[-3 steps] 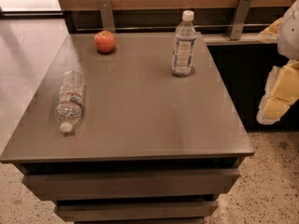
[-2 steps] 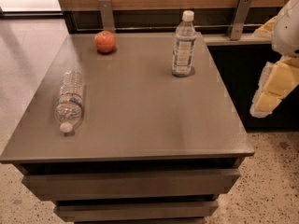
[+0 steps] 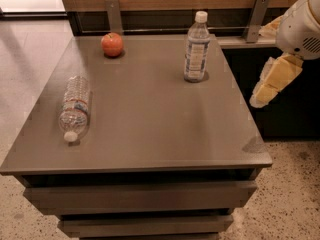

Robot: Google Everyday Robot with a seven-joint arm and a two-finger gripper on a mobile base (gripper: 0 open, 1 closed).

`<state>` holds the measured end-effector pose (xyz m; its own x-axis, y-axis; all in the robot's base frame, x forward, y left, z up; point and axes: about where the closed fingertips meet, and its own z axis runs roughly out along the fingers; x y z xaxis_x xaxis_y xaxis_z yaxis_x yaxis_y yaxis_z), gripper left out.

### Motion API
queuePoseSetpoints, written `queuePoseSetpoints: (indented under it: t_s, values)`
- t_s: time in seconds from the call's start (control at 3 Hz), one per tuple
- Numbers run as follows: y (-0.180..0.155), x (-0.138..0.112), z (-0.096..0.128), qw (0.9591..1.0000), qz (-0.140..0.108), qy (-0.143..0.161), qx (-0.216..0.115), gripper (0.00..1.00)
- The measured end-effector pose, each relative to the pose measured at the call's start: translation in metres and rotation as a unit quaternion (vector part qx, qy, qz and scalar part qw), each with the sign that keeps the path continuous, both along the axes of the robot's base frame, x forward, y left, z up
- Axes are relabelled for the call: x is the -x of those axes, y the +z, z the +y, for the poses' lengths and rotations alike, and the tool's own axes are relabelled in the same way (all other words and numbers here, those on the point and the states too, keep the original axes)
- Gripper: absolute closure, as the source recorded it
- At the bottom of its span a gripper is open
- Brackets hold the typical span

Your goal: Knock blue plastic bottle over

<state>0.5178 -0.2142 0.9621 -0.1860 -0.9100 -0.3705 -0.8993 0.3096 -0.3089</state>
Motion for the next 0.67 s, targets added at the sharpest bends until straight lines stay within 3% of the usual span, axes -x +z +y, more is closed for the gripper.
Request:
queuePoseSetpoints:
  t_s: [0.33,0.67]
  values:
    - [-0.0149,-0.0332,0.0104,0.9985,-0.010,0.007,-0.054,0.00]
    - [-0.0185,-0.0355,0.0124,0.9982,-0.007,0.008,-0.059,0.00]
